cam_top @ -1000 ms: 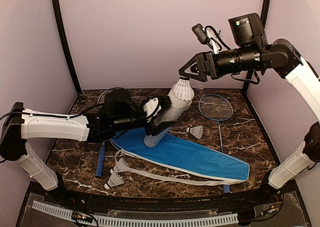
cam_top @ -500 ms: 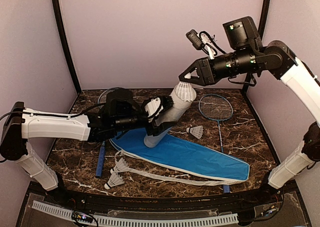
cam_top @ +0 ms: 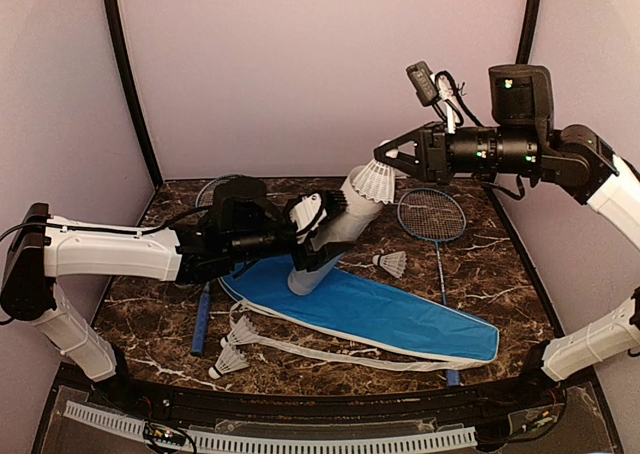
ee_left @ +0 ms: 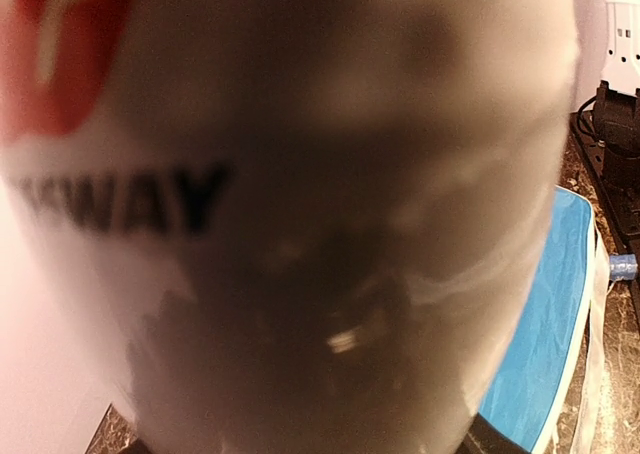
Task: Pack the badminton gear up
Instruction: Adjust the shuttlecock in the shuttle tube.
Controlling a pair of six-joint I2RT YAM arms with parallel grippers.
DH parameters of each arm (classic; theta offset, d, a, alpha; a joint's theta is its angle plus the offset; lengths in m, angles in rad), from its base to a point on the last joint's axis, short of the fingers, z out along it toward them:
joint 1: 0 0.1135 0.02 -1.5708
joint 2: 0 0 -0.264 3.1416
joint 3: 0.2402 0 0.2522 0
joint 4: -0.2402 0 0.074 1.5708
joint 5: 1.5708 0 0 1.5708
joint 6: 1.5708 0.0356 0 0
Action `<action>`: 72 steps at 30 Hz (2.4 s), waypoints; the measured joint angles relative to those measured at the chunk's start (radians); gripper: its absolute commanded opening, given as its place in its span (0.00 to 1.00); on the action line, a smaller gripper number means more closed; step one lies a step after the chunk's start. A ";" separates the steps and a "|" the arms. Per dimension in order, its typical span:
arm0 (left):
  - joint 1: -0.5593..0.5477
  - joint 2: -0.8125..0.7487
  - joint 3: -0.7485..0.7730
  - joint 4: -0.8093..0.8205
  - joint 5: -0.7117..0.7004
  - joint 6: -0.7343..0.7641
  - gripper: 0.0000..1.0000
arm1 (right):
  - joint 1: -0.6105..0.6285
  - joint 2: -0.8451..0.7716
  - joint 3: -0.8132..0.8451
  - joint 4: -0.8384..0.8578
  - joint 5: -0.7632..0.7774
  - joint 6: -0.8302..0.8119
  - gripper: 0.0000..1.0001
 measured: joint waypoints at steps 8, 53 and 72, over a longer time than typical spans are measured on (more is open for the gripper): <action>0.001 0.000 0.002 -0.001 -0.003 -0.007 0.67 | 0.003 -0.006 -0.074 0.111 0.056 0.011 0.12; 0.008 0.018 0.019 0.008 -0.044 -0.053 0.68 | 0.132 0.053 -0.100 0.286 0.383 -0.016 0.13; 0.008 0.019 0.018 0.011 -0.041 -0.052 0.68 | 0.136 0.047 -0.109 0.295 0.429 -0.053 0.13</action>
